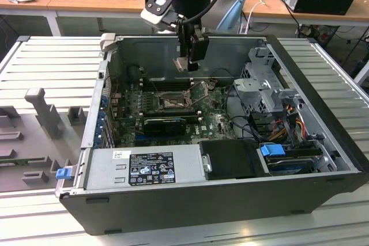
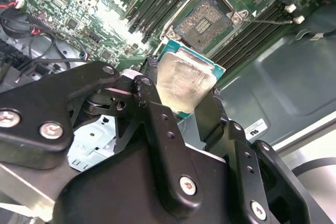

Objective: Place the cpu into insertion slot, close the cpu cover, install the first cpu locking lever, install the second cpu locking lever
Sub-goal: 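Place the cpu into insertion slot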

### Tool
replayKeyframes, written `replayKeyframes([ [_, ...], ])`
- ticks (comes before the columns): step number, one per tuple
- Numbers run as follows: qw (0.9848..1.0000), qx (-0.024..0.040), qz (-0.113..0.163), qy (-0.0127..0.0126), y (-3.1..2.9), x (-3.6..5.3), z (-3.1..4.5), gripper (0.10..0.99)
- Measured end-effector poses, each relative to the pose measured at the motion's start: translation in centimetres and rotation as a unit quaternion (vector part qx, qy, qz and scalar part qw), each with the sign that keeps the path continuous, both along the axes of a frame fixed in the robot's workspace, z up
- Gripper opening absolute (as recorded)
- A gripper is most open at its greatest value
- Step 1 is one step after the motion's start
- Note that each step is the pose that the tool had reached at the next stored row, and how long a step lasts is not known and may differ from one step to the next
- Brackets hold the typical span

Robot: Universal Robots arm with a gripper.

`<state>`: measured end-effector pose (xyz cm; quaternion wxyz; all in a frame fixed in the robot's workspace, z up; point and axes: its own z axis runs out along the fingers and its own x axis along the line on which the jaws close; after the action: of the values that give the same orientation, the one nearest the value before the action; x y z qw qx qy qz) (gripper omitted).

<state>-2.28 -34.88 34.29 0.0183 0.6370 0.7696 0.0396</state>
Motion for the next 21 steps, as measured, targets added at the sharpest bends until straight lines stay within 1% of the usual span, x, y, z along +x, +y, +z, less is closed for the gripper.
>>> replayKeyframes([
  [4,0.9999,0.0000,-0.014,0.0002,0.00,0.00,-0.12,0.529],
  [8,0.9999,0.0001,-0.016,0.0011,0.00,-0.01,-0.33,0.529],
  [9,0.9999,0.0000,-0.016,0.0024,0.00,0.00,-0.46,0.529],
  [10,0.9999,-0.0001,-0.016,0.0047,0.00,0.00,-0.57,0.529],
  [11,0.9999,-0.0001,-0.016,0.0058,0.00,0.00,-0.67,0.529],
  [13,0.9998,-0.0001,-0.016,0.0099,0.00,0.00,-0.87,0.529],
  [14,0.9998,-0.0002,-0.016,0.0110,0.00,0.00,-0.92,0.529],
  [15,0.9998,-0.0001,-0.016,0.0127,0.00,-0.01,-1.02,0.529],
  [17,0.9998,-0.0001,-0.016,0.0135,0.00,0.00,-1.15,0.529],
  [21,0.9997,0.0000,-0.018,0.0140,0.00,-0.01,-1.42,0.529],
])
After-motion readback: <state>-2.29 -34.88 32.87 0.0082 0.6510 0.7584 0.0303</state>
